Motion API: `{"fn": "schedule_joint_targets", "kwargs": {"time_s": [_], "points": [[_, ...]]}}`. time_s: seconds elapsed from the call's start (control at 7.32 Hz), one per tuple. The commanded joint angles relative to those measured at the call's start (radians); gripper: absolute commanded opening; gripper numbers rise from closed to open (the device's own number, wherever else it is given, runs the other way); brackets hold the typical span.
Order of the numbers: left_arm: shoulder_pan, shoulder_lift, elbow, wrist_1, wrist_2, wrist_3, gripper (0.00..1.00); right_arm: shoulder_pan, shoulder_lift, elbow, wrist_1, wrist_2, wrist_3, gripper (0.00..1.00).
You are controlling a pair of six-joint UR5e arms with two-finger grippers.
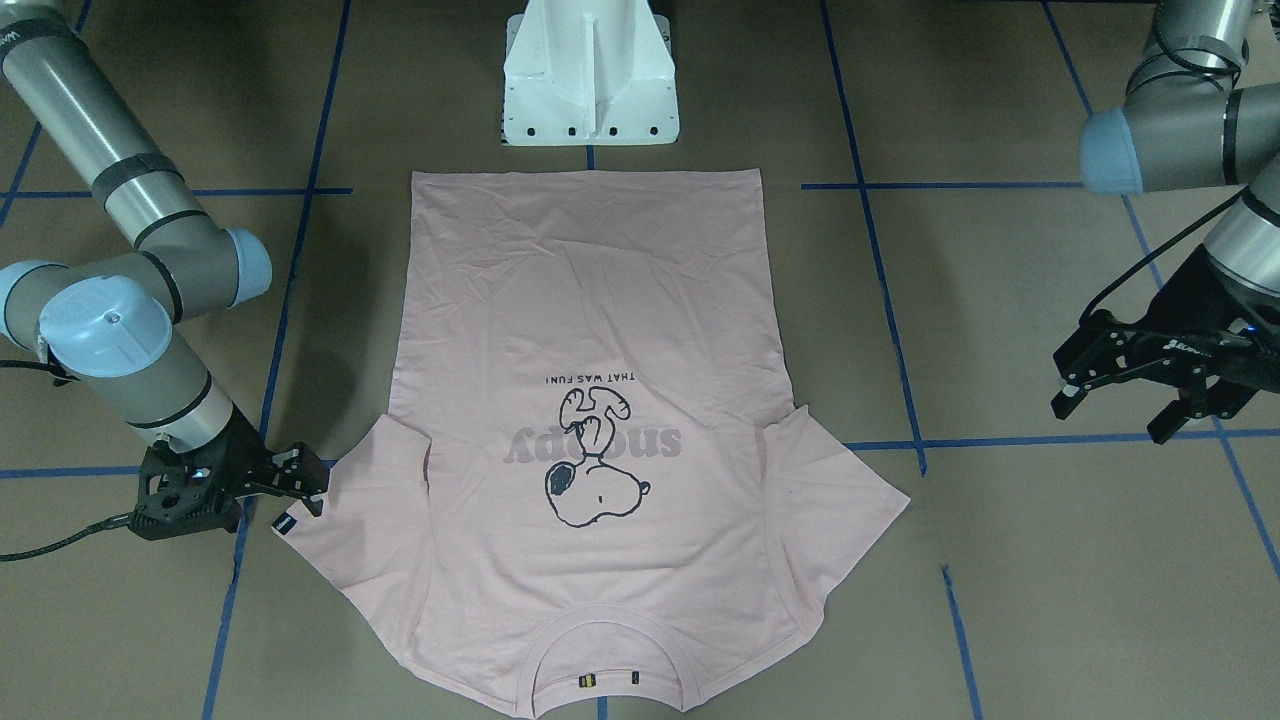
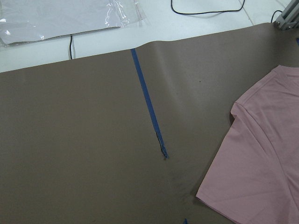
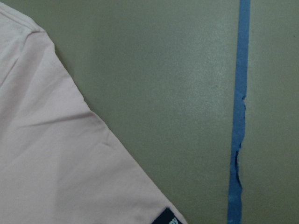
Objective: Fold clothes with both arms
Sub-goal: 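Move the right gripper toward the shirt's sleeve and shoulder farthest from the robot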
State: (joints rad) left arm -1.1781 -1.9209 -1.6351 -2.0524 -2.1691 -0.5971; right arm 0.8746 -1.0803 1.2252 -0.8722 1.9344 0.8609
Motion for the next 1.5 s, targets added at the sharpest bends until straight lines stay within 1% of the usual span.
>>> {"fn": "schedule_joint_targets", "kwargs": {"time_s": [0.0, 0.14, 0.27, 0.41, 0.55, 0.82, 0.96, 1.09, 1.37], "points": [[0.0, -0.004, 0.001, 0.0, 0.0, 0.0, 1.0, -0.003, 0.013, -0.018, -0.001, -0.003, -0.002, 0.93], [0.0, -0.004, 0.003, 0.0, 0.0, 0.0, 1.0, -0.003, 0.014, -0.021, -0.002, -0.003, -0.002, 0.91], [0.0, -0.004, 0.004, 0.0, 0.0, 0.0, 1.0, -0.003, 0.019, -0.027, -0.004, -0.003, -0.002, 0.85], [0.0, -0.004, 0.004, 0.0, 0.0, 0.0, 1.0, -0.003, 0.02, -0.029, -0.004, -0.006, -0.003, 0.75], [0.0, -0.003, 0.006, 0.0, 0.0, 0.0, 1.0, -0.003, 0.026, -0.032, -0.004, -0.006, -0.003, 0.58], [0.0, -0.003, 0.004, 0.0, 0.0, 0.0, 1.0, -0.002, 0.028, -0.03, -0.002, -0.005, -0.005, 0.21], [0.0, -0.003, 0.004, 0.0, 0.0, 0.0, 1.0, -0.002, 0.028, -0.027, 0.002, -0.002, -0.006, 0.08], [0.0, -0.003, 0.003, 0.0, 0.0, -0.001, 1.0, 0.0, 0.034, -0.023, 0.004, -0.002, -0.005, 0.0], [-0.001, -0.001, -0.006, 0.0, 0.0, -0.004, 1.0, 0.006, 0.049, 0.011, 0.005, 0.011, 0.003, 0.0]]}}
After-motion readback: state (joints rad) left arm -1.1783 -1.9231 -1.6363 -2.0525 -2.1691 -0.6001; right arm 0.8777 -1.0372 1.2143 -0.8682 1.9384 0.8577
